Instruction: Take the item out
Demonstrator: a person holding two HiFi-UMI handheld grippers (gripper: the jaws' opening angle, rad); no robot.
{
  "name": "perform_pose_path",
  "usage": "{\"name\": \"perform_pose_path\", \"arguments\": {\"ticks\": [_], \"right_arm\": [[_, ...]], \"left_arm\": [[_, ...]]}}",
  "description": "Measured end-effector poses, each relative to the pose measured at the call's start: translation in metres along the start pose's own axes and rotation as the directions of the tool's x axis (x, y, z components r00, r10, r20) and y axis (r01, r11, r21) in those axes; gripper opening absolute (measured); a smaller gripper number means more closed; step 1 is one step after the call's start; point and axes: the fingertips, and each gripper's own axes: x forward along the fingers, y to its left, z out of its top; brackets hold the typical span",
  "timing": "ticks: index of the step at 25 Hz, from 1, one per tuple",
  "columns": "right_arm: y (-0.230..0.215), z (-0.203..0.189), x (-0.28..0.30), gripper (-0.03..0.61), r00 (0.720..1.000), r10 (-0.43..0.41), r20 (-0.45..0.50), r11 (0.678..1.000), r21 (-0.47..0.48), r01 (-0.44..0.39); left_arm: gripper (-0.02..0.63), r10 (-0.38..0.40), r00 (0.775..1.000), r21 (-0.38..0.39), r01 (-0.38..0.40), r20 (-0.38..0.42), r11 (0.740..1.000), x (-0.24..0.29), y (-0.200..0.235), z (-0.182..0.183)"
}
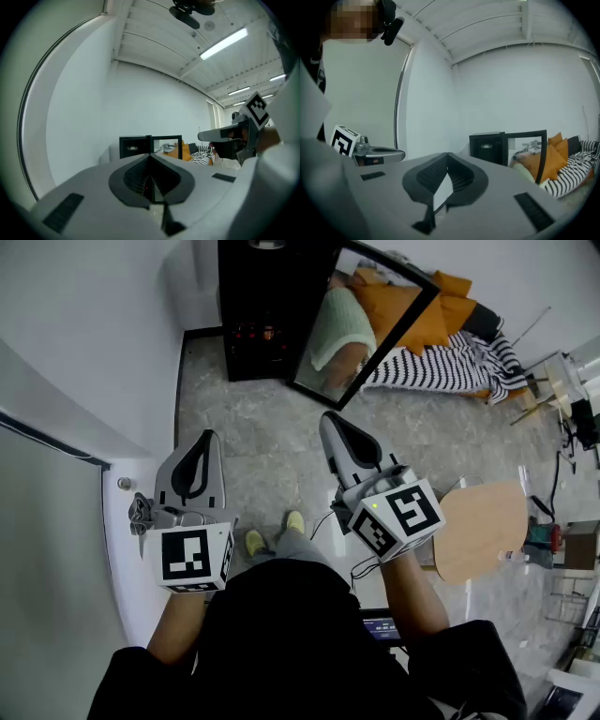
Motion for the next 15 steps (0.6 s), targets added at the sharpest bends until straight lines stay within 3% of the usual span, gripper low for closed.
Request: {"name": "perform_pose_path", "arguments": {"ticks": [15], "right_arm": [[-0.004, -0.006, -0.031, 0.008, 0.999, -0.03, 0.02, 0.999, 0.021, 0.03]], "left_arm": [[0.008, -0.035, 0.999, -0.012, 0.035, -0.029, 0.999, -0.012, -0.025, -0.014]]}}
